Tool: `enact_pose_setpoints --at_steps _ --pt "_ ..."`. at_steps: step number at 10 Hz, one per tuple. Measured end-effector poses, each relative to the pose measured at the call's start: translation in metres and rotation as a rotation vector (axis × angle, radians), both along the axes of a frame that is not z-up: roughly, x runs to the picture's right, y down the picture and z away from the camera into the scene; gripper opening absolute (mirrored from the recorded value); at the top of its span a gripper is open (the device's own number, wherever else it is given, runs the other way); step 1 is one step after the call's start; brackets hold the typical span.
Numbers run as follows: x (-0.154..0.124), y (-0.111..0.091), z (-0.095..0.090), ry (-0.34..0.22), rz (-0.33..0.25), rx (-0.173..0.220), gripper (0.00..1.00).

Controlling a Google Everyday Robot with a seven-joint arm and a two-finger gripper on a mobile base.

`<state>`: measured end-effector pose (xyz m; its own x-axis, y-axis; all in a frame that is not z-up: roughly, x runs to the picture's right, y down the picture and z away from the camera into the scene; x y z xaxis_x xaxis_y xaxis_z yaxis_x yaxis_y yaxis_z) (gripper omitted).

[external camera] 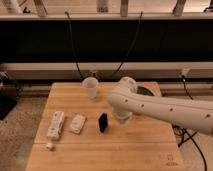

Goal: Knock the eraser over

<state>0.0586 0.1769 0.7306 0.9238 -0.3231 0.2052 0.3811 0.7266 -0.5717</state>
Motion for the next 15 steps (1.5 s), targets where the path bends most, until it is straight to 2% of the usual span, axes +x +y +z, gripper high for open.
enact_pose_setpoints --at_steps 4,7,9,15 --pt "-0.017 -0.001 0.001 -0.026 -0.031 -0.005 0.01" --pt "-0.047 0.000 0.001 -0.065 -0.039 -0.006 0.01" --pt "-0.045 0.000 0.002 -0.077 -0.053 -0.005 0.01" --pt "-0.063 -0.001 0.002 -0.126 -0.075 -0.003 0.01"
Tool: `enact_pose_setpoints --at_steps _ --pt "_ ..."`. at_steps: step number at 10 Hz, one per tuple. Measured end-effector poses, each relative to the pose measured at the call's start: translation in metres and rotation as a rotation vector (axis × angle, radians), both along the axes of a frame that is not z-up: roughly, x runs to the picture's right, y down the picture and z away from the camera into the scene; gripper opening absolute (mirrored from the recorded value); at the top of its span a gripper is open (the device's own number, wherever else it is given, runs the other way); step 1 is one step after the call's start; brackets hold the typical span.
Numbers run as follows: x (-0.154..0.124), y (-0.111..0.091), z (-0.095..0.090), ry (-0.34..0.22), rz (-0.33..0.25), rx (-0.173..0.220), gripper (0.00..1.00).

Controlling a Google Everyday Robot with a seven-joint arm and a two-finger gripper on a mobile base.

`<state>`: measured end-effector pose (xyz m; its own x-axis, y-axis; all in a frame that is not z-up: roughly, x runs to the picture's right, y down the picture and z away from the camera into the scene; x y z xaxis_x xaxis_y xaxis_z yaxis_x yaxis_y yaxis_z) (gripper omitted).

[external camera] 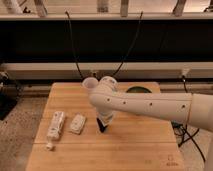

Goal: Knock the eraser over

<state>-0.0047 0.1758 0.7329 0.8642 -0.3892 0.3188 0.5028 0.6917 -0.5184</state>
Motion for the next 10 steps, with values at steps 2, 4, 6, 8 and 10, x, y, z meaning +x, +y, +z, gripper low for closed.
enact_pose_setpoints --at_steps 2,4,6,8,10 --pt "-0.0014 -0.0011 0.0008 -0.009 -0.003 0.000 0.01" --pt "-0.0025 -0.0019 0.0015 -0.018 -0.002 -0.002 0.01" --pt "-0.0035 -0.0028 0.0020 -0.030 -0.002 -0.003 0.01" --pt "-0.0064 -0.0036 0.0040 -0.043 -0.012 -0.003 0.01" --pt "-0.0089 -0.0055 0.0064 -0.053 -0.016 -0.001 0.01"
